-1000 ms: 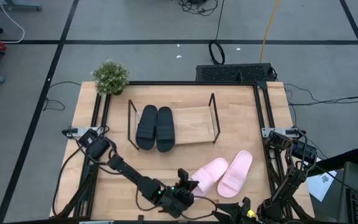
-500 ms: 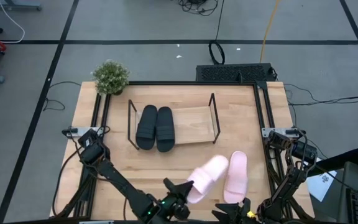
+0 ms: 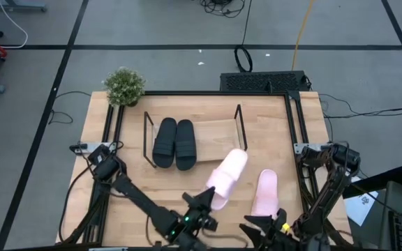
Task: Pick and place slides into the shelf
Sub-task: Put the left pink pair of slide on the shelf
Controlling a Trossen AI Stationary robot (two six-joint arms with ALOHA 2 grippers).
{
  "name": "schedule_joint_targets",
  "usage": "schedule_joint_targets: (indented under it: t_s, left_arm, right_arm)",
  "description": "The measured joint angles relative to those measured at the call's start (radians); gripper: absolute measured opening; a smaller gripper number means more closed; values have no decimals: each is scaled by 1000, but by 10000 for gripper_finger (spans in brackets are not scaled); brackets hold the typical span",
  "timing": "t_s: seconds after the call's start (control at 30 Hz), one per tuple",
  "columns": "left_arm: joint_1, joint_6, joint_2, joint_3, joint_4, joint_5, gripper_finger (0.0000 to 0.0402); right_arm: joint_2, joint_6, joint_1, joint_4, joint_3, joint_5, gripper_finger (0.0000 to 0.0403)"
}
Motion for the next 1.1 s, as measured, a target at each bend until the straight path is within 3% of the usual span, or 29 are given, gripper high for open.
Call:
schedule_joint_targets:
  t_s: [0.37,0.67,1.1]
  left_arm:
    - [165,55,0,0,-104,-1,0]
    - [180,26,0,0,-151,0,0]
    - [271,-248,0,0,-451,3,0]
  right_arm:
    - [-173,2,-19,-99,0,1,169]
    - [-248,3,-26,-100,0,0,169]
    - [-247,14,-40,-197,0,0,169]
